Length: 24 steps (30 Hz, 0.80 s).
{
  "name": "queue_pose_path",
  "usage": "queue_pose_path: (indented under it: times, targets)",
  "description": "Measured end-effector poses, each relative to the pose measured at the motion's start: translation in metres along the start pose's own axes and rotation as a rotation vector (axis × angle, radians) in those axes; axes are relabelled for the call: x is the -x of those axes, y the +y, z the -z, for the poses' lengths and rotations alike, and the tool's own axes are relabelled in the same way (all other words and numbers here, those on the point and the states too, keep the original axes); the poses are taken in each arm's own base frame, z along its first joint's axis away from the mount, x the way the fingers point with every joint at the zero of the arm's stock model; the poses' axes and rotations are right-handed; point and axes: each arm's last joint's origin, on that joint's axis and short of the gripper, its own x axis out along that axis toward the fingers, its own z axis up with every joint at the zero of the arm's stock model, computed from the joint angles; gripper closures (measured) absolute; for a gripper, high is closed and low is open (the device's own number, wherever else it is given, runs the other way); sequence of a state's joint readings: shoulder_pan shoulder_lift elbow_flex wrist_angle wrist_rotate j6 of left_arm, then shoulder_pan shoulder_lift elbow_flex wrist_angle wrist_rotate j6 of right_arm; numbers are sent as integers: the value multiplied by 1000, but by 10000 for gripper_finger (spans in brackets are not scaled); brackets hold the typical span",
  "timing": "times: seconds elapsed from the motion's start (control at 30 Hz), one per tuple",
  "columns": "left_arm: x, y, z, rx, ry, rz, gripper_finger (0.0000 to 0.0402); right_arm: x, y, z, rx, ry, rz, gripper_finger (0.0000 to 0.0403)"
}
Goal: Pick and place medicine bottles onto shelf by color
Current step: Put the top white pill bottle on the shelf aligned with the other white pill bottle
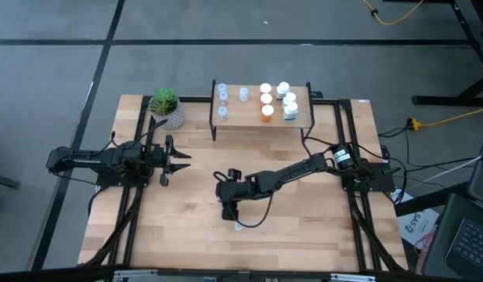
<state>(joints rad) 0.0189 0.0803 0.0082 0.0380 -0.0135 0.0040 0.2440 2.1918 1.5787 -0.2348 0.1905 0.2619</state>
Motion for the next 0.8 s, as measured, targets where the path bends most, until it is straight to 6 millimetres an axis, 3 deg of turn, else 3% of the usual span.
queue_pose_path:
  times: [0.17,0.33,0.5,0.67,0.8]
  targets:
    - [0,0,0,0,0,0,280,3,1,-7,-59,-10,-3,262]
    - [0,0,0,0,0,0,280,27,2,-41,-84,-45,39,263]
    - [0,0,0,0,1,0,280,77,-13,-85,-47,-2,194,263]
    - [0,0,0,0,0,0,280,144,-37,-127,-3,-1,317,263]
    - [0,0,0,0,0,-1,280,184,-71,-133,-38,-27,435,263]
